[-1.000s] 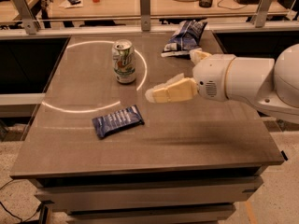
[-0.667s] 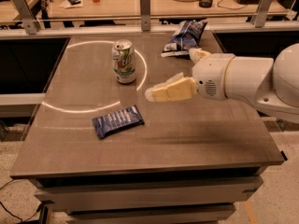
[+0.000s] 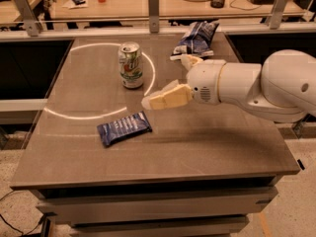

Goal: Pick 7up can

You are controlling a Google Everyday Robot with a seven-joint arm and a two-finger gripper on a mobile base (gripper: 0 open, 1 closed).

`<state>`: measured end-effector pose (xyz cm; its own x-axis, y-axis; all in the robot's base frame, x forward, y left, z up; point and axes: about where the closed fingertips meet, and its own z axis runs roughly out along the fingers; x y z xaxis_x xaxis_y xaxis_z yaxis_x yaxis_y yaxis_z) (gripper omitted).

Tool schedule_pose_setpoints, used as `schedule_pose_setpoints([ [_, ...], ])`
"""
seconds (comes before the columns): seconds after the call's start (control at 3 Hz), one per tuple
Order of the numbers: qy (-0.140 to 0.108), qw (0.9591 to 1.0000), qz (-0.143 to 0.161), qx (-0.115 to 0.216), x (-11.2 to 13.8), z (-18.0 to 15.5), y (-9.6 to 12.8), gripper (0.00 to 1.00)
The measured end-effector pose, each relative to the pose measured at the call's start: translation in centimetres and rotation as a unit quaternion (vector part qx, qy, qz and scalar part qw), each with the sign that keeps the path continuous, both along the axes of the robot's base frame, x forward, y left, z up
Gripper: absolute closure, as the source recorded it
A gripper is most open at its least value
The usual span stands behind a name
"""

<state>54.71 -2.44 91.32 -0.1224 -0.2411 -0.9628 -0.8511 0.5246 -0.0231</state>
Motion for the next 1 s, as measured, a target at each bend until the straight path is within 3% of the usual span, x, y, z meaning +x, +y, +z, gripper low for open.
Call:
schedule_pose_setpoints([
  [0.33, 0.014, 0.9998, 0.014, 0.005, 1.3, -2.1, 1.8, 0.00],
  [0.67, 0.026, 0.9996, 0.009, 0.010, 2.7, -3.6, 3.5, 0.00],
  [1.0, 0.024, 0.9995, 0.007, 0.022, 4.2, -4.7, 5.4, 0.00],
])
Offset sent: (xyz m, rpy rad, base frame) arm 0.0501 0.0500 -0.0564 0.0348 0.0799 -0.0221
